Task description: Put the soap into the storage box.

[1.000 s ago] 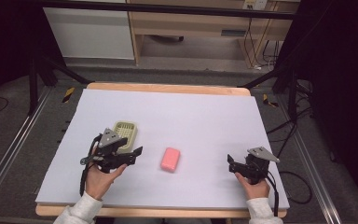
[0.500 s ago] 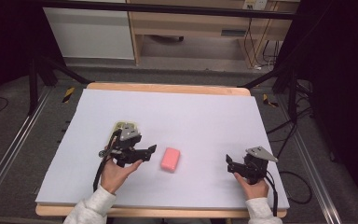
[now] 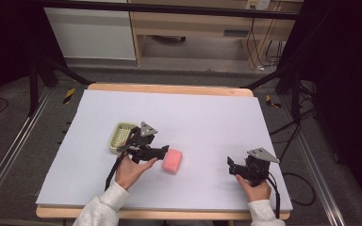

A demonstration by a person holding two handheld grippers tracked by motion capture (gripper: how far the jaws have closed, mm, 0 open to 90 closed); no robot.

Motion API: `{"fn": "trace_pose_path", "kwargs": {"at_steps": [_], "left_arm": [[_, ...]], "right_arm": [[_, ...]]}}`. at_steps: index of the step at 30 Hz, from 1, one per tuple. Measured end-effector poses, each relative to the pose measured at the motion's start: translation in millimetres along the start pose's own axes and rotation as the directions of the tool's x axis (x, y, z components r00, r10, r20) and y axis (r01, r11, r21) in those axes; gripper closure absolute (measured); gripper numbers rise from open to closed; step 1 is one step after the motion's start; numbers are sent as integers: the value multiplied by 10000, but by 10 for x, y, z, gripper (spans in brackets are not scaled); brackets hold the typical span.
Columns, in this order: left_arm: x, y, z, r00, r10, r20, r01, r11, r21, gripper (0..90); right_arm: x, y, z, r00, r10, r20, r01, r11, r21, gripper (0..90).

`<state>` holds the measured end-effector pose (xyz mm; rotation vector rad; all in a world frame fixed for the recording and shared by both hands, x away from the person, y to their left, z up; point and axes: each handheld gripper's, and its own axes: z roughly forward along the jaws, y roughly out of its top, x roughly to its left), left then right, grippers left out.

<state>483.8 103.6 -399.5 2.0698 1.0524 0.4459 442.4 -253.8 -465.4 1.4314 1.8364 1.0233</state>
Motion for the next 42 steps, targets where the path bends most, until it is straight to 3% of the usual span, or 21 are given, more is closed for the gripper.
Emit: {"fn": "trace_pose_path", "kwargs": {"at_steps": [9,14,25,39,42], "left_arm": [[-87,0,170,10000,33,-12,-32,9989,477,318],[-155,-15,281,10000,52,-15,-50,9950,996,328],[-299,-89,440,9999,-106,127,87,9898,1419,306],[-342,-161,595,9993,-327,167,289,9808,1927,296],[-364,-178,631,9995,-311,21,300,9777,2079,293]], "right_arm": [[18,3,6,10000,-54,-44,55,9999,88,64],[20,3,16,9999,-75,-107,76,9998,162,64],[28,5,16,9998,-75,-177,79,9997,225,65],[27,2,31,9998,-105,-175,110,9995,297,65],[29,1,35,9998,-93,-179,100,9993,356,65]]}}
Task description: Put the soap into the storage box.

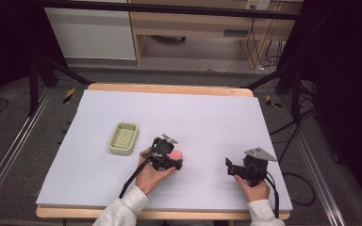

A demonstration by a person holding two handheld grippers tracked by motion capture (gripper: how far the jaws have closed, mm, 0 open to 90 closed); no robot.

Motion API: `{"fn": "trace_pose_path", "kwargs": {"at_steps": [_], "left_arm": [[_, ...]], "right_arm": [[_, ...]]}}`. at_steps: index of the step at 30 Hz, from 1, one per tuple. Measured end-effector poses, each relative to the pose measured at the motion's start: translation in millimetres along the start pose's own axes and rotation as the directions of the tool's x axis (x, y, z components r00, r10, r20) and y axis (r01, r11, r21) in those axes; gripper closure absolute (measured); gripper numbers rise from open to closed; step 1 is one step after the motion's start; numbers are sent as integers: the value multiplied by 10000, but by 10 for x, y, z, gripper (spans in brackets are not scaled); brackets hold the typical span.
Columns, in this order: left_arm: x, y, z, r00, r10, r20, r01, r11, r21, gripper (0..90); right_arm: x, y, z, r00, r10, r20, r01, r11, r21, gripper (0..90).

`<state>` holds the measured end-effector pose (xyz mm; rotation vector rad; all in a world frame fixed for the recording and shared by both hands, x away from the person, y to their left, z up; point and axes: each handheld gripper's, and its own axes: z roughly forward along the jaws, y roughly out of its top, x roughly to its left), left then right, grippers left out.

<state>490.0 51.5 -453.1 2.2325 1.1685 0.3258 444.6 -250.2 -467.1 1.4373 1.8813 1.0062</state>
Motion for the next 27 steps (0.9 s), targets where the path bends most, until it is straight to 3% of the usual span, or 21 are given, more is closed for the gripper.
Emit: {"fn": "trace_pose_path", "kwargs": {"at_steps": [5,15,20,27], "left_arm": [[-6,-13,27,9997,-227,-6,227,9997,115,287],[-39,-44,119,9995,-235,-207,243,9989,399,287],[-50,-43,105,9984,-418,-383,434,9982,409,355],[-27,-41,89,9976,-628,-279,639,9971,409,368]], "right_arm": [[1,-2,6,10000,-3,-10,3,10000,23,66],[0,-2,7,10000,9,-29,-9,10000,60,66],[-2,-3,10,10000,1,-4,-1,10000,46,67],[-5,-3,10,10000,4,-1,-4,10000,37,68]]}}
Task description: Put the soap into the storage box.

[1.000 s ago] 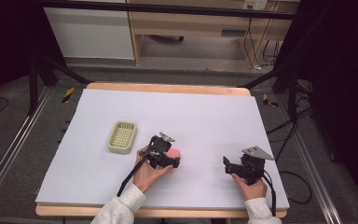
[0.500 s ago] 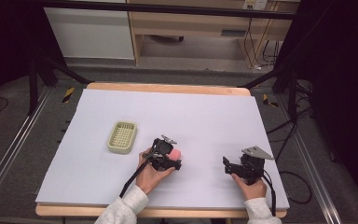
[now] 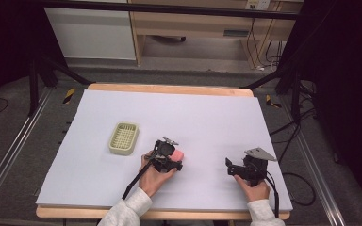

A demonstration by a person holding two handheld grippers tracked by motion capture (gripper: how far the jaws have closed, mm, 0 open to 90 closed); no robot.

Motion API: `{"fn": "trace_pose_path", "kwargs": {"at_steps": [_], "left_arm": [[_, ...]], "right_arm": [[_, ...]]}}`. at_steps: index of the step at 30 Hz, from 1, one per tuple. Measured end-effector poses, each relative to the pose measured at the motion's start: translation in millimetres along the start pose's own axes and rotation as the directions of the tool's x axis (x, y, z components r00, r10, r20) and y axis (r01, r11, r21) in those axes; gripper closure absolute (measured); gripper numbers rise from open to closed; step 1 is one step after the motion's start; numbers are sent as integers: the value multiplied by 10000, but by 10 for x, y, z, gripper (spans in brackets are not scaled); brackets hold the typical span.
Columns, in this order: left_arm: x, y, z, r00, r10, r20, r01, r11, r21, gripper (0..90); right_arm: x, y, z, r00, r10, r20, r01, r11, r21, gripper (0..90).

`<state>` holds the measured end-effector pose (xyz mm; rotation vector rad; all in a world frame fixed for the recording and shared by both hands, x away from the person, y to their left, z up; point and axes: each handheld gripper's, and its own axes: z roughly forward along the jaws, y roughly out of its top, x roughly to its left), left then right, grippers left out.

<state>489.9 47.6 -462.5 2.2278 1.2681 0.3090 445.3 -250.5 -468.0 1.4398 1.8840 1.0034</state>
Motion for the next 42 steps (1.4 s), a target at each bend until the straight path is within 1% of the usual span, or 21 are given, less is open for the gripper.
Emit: {"fn": "trace_pose_path", "kwargs": {"at_steps": [1,3,4,5,7,8,9,11,14,15,17,18,19,21,24,29,36,42], "left_arm": [[14,-1,-5,10000,65,21,-65,10000,-27,369],[54,-12,-36,9999,41,99,-38,9997,-230,370],[54,-12,-36,9999,41,99,-38,9997,-230,370],[86,-14,-86,9997,13,230,-6,9995,-301,370],[107,-15,-115,9996,49,284,-40,9994,-337,371],[141,-21,-174,9993,87,364,-71,9990,-449,371],[141,-21,-174,9993,87,364,-71,9990,-449,371],[179,-30,-237,9991,94,411,-71,9984,-557,371],[280,-41,-370,9991,195,381,-168,9973,-718,371],[280,-41,-370,9991,195,381,-168,9973,-718,371],[351,-48,-449,9991,228,371,-198,9966,-800,370],[351,-48,-449,9991,228,371,-198,9966,-800,371],[398,-55,-502,9991,190,384,-154,9958,-899,371],[423,-56,-528,9990,211,392,-173,9954,-945,371],[507,-65,-617,9991,140,395,-94,9935,-1131,371],[605,-65,-696,9992,102,383,-55,9924,-1226,371],[741,-32,-798,9998,3,181,23,9896,-1435,371],[866,15,-885,9997,-229,-10,225,9868,-1603,371]], "right_arm": [[0,0,0,10000,-2,-2,2,10000,3,68],[0,0,-1,10000,9,-4,-9,10000,-8,68],[-1,0,-1,10000,8,-5,-8,10000,-5,68],[-1,0,-1,10000,16,-7,-16,10000,-5,67],[-1,0,0,10000,13,-10,-13,10000,-5,68],[2,0,0,10000,17,-12,-17,10000,4,68],[2,0,0,10000,17,-12,-17,10000,4,68],[2,0,-2,10000,26,-11,-26,10000,-6,67],[1,1,-5,10000,63,-44,-63,10000,-15,67],[1,1,-5,10000,63,-44,-63,10000,-15,67],[2,0,-3,10000,40,-18,-40,10000,-20,68],[2,0,-3,10000,40,-18,-40,10000,-20,68],[1,0,-2,10000,36,-26,-36,10000,-23,67],[1,0,-2,10000,36,-17,-36,10000,-33,67],[3,-1,-1,10000,43,-20,-43,10000,-29,67],[6,-2,3,10000,44,-27,-44,10000,-3,67],[7,-2,5,10000,39,-21,-39,10000,11,67],[9,-2,5,10000,47,-41,-47,10000,0,67]]}}
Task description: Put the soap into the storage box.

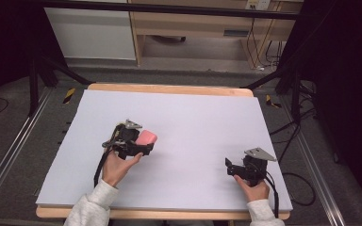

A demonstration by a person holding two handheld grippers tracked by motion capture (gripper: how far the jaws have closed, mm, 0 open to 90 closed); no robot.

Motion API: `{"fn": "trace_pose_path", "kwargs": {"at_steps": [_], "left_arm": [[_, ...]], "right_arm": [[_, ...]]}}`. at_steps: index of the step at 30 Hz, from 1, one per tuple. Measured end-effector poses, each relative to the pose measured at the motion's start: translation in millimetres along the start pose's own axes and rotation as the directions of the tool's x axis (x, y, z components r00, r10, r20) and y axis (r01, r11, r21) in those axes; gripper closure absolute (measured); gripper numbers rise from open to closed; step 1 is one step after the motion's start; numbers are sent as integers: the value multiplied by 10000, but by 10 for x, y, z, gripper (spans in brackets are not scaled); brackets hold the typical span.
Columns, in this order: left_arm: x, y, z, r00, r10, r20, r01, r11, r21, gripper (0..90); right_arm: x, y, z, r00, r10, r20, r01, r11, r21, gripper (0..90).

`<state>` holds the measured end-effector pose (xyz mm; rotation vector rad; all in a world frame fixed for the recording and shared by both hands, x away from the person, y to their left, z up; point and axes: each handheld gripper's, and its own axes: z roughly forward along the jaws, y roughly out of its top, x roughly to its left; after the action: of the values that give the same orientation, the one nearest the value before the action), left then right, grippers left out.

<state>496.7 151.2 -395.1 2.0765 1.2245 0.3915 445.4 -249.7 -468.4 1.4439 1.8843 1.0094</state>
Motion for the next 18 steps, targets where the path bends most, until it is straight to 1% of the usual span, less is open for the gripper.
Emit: {"fn": "trace_pose_path", "kwargs": {"at_steps": [2,3,4,5,6,7,8,9,10,12,13,16,17,18], "left_arm": [[53,23,-28,9998,-62,-162,62,10000,-47,371],[53,23,-28,9998,-62,-162,62,10000,-47,371],[91,32,-31,9996,-157,-248,154,9998,-95,371],[91,32,-31,9996,-157,-248,154,9998,-95,371],[134,40,-29,9992,-203,-342,201,9998,-54,371],[134,40,-29,9992,-203,-342,201,9998,-54,371],[154,43,-26,9989,-210,-412,208,9998,-39,371],[193,49,-20,9980,-253,-587,251,9997,-53,371],[193,49,-20,9980,-253,-587,251,9997,-53,371],[258,57,-16,9969,-408,-666,404,9992,-70,371],[258,57,-16,9969,-408,-666,404,9992,-70,371],[334,58,-7,9953,-545,-800,542,9985,-62,371],[334,58,-7,9953,-545,-800,542,9985,-62,371],[375,57,-2,9942,-641,-860,636,9979,-95,371]], "right_arm": [[-2,0,0,10000,-27,-1,27,10000,0,67],[-2,0,0,10000,-27,-1,27,10000,0,67],[-1,0,2,10000,-51,4,51,10000,14,67],[-1,0,2,10000,-51,4,51,10000,14,67],[4,2,-2,10000,-9,-27,9,10000,6,67],[3,2,-2,10000,-17,-20,17,10000,-2,67],[3,2,-2,10000,-17,-20,17,10000,-2,67],[6,2,0,10000,16,-33,-16,10000,3,67],[6,2,0,10000,16,-33,-16,10000,3,67],[7,3,0,10000,20,-31,-20,10000,-9,67],[8,3,0,10000,21,-34,-21,10000,-11,67],[9,4,0,10000,0,-37,0,10000,-10,67],[7,3,2,10000,-45,-12,45,10000,-37,67],[8,4,2,10000,-45,-13,45,10000,-37,67]]}}
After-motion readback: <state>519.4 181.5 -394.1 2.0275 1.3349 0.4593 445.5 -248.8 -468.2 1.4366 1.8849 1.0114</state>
